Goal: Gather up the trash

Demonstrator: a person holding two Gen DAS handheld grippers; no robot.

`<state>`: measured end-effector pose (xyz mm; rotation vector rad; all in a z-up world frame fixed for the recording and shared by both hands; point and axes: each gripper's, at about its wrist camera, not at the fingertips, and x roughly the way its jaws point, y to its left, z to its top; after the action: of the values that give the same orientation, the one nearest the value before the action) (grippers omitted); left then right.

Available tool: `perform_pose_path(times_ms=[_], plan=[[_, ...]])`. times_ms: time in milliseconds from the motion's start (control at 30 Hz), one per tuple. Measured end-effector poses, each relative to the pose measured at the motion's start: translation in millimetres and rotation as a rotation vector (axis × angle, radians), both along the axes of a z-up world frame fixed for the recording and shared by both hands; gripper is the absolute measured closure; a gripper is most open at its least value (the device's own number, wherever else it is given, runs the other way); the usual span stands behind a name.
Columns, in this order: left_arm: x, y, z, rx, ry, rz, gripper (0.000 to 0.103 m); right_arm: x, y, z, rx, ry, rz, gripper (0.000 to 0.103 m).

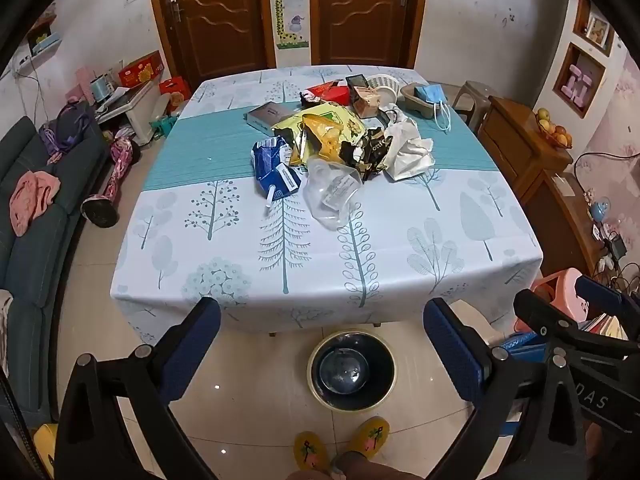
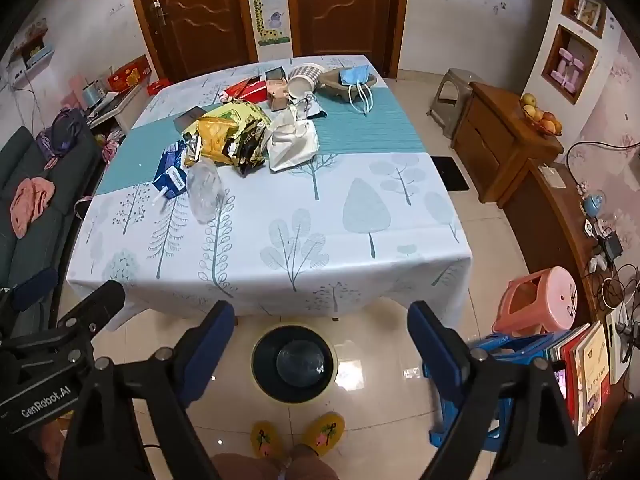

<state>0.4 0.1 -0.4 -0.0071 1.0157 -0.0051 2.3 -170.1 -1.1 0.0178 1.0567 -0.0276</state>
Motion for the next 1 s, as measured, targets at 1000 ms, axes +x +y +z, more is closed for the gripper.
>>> perform_pose_path(times_ms=[1000], plan=[[1.0, -5.1, 1.2, -0.018, 0.004, 0.02, 0.007, 0.1, -0.6, 7.5, 0.018, -0.046, 0.062, 0.021]])
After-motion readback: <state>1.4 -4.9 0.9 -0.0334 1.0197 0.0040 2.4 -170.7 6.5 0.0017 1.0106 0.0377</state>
